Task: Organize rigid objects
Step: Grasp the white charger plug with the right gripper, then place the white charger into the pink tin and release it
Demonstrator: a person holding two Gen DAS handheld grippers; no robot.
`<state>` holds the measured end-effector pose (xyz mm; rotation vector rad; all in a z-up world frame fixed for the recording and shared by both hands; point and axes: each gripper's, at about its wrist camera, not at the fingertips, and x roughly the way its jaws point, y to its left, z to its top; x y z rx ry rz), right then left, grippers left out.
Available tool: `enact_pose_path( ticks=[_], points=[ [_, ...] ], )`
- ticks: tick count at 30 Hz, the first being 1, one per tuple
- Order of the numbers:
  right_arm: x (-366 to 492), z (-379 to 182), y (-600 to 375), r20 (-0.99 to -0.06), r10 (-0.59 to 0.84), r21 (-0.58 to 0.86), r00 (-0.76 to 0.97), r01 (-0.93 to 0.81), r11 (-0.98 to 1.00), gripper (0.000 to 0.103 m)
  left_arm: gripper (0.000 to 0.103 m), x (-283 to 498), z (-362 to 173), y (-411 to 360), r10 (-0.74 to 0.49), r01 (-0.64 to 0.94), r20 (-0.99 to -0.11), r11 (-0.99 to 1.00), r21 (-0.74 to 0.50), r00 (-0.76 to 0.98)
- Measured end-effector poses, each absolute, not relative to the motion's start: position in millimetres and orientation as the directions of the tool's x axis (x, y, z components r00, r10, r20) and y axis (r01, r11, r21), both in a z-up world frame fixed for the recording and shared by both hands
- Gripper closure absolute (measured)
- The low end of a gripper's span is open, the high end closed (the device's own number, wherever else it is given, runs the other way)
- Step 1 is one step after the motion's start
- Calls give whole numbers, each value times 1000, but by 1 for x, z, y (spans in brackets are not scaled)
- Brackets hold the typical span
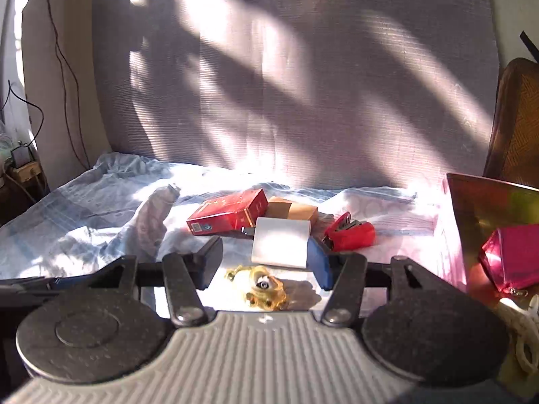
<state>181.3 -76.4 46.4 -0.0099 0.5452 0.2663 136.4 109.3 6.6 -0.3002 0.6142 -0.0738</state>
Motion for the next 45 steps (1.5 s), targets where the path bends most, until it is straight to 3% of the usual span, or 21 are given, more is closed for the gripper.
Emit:
enact_pose_path(
  ticks=[3, 5, 10, 13, 17, 21, 24, 26, 29, 34, 38, 39, 41, 45],
  points=[
    [227, 21, -66, -629, 171, 27, 759, -198, 980, 37, 35, 138, 5, 111, -150, -31, -565, 954, -299, 812],
    [239, 9, -67, -670, 165, 50, 724, -177, 983, 47, 34, 140, 5, 113, -150, -36, -568, 952, -303, 810],
    [199, 44, -72, -554, 195, 31, 809, -214, 976, 48, 34, 138, 8, 113, -174, -16, -552, 946, -323, 816],
    [149, 68, -92, -530, 297, 60, 794, -314, 948, 48, 34, 133, 10, 110, -200, 16, -534, 944, -329, 821],
    [70, 62, -121, -599, 358, 17, 717, -435, 900, 48, 32, 127, 11, 97, -356, 169, -502, 909, -380, 788],
    [10, 30, -159, -701, 323, -35, 636, -483, 875, 48, 32, 117, 8, 62, -568, 401, -480, 819, -410, 669],
    [-28, 20, -184, -646, 231, -97, 727, -379, 920, 44, 36, 104, 10, 32, -655, 501, -479, 756, -422, 584],
    [-43, 17, -196, -625, 221, -65, 749, -331, 941, 38, 36, 92, 13, 12, -687, 549, -474, 726, -415, 551],
    [-60, 15, -204, -569, 225, -6, 791, -277, 961, 37, 41, 75, 13, -16, -735, 607, -482, 672, -425, 477],
    [-62, 8, -191, -537, 215, -54, 815, -288, 956, 37, 41, 62, 2, -47, -719, 639, -559, 666, -386, 412],
    [-50, 2, -189, -544, 204, -78, 814, -291, 954, 32, 42, 57, -5, -49, -744, 637, -565, 637, -435, 357],
    [-45, -1, -190, -555, 210, -69, 805, -296, 953, 33, 46, 54, -5, -52, -744, 642, -568, 633, -433, 350],
    [-43, 2, -193, -546, 228, -32, 806, -292, 956, 46, 47, 49, -2, -57, -721, 640, -577, 658, -397, 384],
    [-52, 9, -192, -490, 219, -52, 844, -279, 959, 46, 48, 51, 18, -59, -744, 645, -539, 642, -415, 394]
  ],
)
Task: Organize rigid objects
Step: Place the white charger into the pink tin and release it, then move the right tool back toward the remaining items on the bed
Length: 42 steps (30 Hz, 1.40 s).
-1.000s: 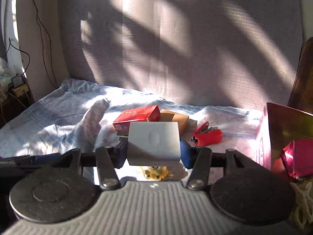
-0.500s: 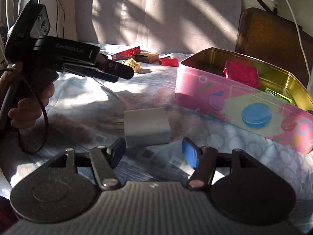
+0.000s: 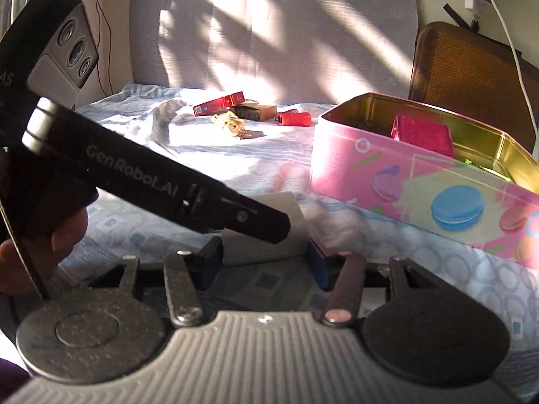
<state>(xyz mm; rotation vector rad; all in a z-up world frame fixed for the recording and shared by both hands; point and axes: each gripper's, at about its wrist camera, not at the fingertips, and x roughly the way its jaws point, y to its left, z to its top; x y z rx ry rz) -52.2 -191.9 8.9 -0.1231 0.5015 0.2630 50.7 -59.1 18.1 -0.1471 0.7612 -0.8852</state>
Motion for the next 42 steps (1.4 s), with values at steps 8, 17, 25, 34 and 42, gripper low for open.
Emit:
enact_pose_path(
  ticks=[8, 17, 25, 34, 42],
  points=[
    [-36, 46, -210, -347, 122, -110, 930, -169, 979, 46, 48, 75, 76, -107, -770, 722, -447, 613, -321, 455],
    [32, 45, -238, -344, 51, -60, 937, -76, 995, 46, 47, 145, 69, -155, -718, 655, -490, 678, -332, 495],
    [23, 43, -239, -330, 2, -59, 944, -22, 998, 46, 45, 131, 46, -137, -696, 635, -510, 700, -326, 505],
    [-14, 39, -199, -291, 207, -25, 934, -224, 974, 47, 36, 102, 39, -6, -579, 496, -448, 815, -299, 681],
    [42, 28, -125, -434, 327, -25, 839, -374, 927, 58, 39, 129, 5, 66, -149, 83, -533, 986, -146, 833]
  ],
)
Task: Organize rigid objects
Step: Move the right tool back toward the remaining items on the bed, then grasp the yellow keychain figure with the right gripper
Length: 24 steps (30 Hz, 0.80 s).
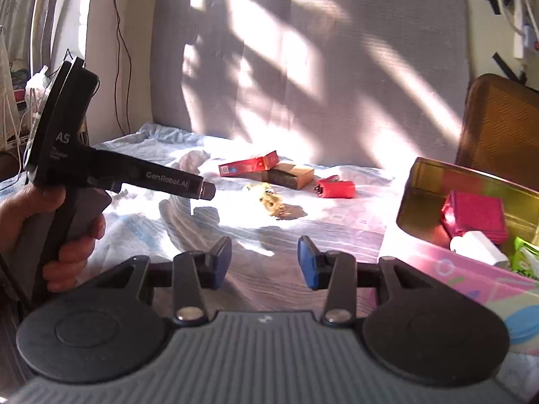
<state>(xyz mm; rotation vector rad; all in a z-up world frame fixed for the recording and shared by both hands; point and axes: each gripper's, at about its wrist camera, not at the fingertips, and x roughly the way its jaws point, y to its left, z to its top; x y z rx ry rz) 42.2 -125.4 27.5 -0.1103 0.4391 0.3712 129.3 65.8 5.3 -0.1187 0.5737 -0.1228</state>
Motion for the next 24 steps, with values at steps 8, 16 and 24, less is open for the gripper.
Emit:
enact_pose_path(
  ticks=[8, 16, 24],
  points=[
    [148, 20, -92, -550, 303, 35, 779, -340, 940, 54, 34, 138, 3, 87, -145, 27, -521, 974, -227, 841],
    [161, 7, -83, -595, 296, 31, 747, -346, 938, 62, 34, 141, 1, 92, -211, 58, -528, 955, -291, 823],
    [44, 10, -125, -591, 284, -47, 755, -384, 922, 62, 32, 128, -1, 57, -561, 389, -485, 823, -413, 671]
  ],
)
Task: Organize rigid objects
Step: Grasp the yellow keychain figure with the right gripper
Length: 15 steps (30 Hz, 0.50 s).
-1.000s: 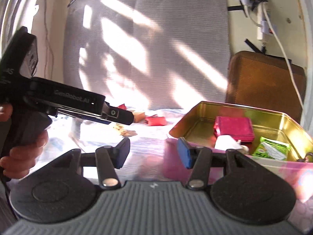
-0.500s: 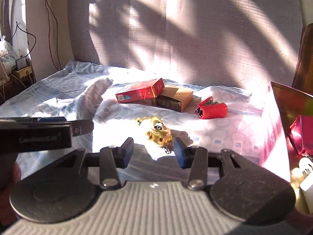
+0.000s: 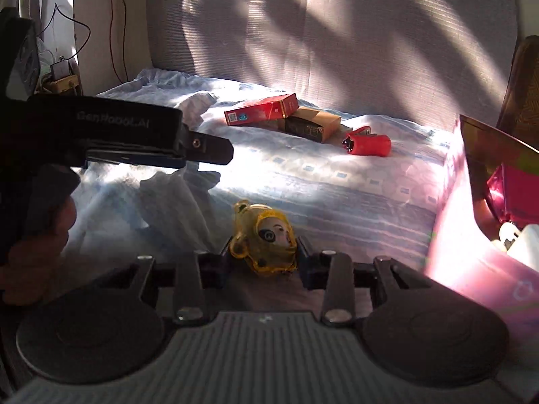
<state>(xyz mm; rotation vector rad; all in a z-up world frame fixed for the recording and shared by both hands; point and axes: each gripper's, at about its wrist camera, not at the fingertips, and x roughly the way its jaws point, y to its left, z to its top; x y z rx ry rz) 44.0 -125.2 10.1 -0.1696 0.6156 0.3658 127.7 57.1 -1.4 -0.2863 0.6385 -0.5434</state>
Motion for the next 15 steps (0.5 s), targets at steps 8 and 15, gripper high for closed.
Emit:
enact_pose_path(
  ticks=[8, 15],
  points=[
    [-51, 4, -214, -541, 68, -34, 838, -103, 994, 61, 32, 81, 10, -39, -746, 592, -490, 661, -460, 452],
    [-74, -2, -230, -513, 64, -26, 856, -89, 996, 52, 39, 46, -2, -118, -754, 622, -600, 612, -489, 269]
  ],
)
